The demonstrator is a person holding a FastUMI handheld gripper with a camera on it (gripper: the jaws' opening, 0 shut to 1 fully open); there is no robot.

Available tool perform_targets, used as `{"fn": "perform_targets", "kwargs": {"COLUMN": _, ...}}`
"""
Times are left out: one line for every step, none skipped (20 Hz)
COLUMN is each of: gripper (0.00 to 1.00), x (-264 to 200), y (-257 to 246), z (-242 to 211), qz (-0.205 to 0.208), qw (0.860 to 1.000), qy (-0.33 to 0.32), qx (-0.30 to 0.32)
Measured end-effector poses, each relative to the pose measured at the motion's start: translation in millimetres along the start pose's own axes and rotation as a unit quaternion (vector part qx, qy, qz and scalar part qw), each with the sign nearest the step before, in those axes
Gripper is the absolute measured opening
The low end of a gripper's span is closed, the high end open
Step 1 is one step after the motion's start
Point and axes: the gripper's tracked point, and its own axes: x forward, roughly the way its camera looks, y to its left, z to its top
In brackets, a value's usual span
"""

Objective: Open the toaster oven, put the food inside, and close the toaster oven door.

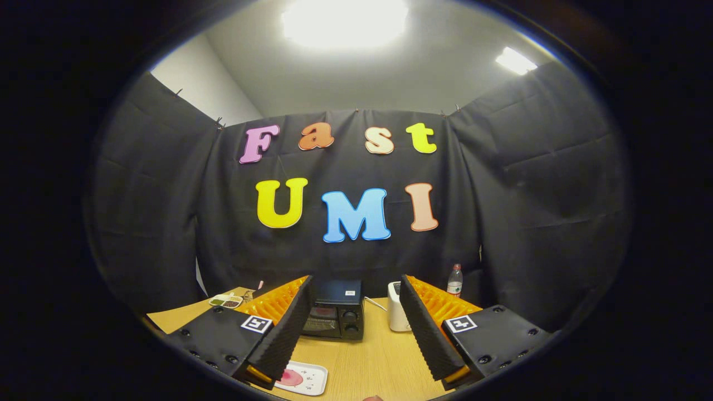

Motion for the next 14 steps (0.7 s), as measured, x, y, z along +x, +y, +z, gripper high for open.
{"fn": "perform_targets", "kwargs": {"gripper": 0.97, "x": -0.1, "y": 0.1, "z": 0.0, "qz": 0.0, "qw": 1.0, "qy": -0.001, "qx": 0.001}}
{"fn": "perform_targets", "kwargs": {"gripper": 0.97, "x": 0.4, "y": 0.5, "z": 0.3, "qz": 0.001, "qw": 1.0, "qy": -0.001, "qx": 0.002}}
{"fn": "perform_targets", "kwargs": {"gripper": 0.97, "x": 0.4, "y": 1.5, "z": 0.0, "qz": 0.002, "qw": 1.0, "qy": 0.0, "qx": 0.001}}
{"fn": "perform_targets", "kwargs": {"gripper": 0.97, "x": 0.2, "y": 1.4, "z": 0.5, "qz": 0.001, "qw": 1.0, "qy": -0.002, "qx": 0.0}}
{"fn": "perform_targets", "kwargs": {"gripper": 0.97, "x": 0.9, "y": 1.0, "z": 0.2, "qz": 0.0, "qw": 1.0, "qy": -0.002, "qx": 0.0}}
{"fn": "perform_targets", "kwargs": {"gripper": 0.97, "x": 1.1, "y": 1.9, "z": -0.3, "qz": 0.001, "qw": 1.0, "qy": 0.0, "qx": 0.002}}
{"fn": "perform_targets", "kwargs": {"gripper": 0.97, "x": 2.4, "y": 3.7, "z": -0.4, "qz": 0.002, "qw": 1.0, "qy": 0.002, "qx": 0.004}}
{"fn": "perform_targets", "kwargs": {"gripper": 0.97, "x": 3.9, "y": 4.9, "z": 1.4, "qz": 0.003, "qw": 1.0, "qy": 0.001, "qx": 0.005}}
{"fn": "perform_targets", "kwargs": {"gripper": 0.97, "x": 5.7, "y": 5.3, "z": 3.9, "qz": 0.003, "qw": 1.0, "qy": -0.002, "qx": 0.005}}
{"fn": "perform_targets", "kwargs": {"gripper": 0.97, "x": 10.2, "y": 6.0, "z": 6.5, "qz": 0.002, "qw": 1.0, "qy": -0.007, "qx": 0.003}}
{"fn": "perform_targets", "kwargs": {"gripper": 0.97, "x": 13.5, "y": 8.4, "z": 8.5, "qz": 0.004, "qw": 1.0, "qy": -0.01, "qx": 0.002}}
{"fn": "perform_targets", "kwargs": {"gripper": 0.97, "x": 17.5, "y": 12.2, "z": 8.0, "qz": 0.007, "qw": 1.0, "qy": -0.01, "qx": 0.002}}
{"fn": "perform_targets", "kwargs": {"gripper": 0.97, "x": 22.8, "y": 16.8, "z": 6.9, "qz": 0.011, "qw": 1.0, "qy": -0.009, "qx": 0.004}}
{"fn": "perform_targets", "kwargs": {"gripper": 0.97, "x": 27.6, "y": 20.7, "z": 6.2, "qz": 0.014, "qw": 1.0, "qy": -0.009, "qx": 0.005}}
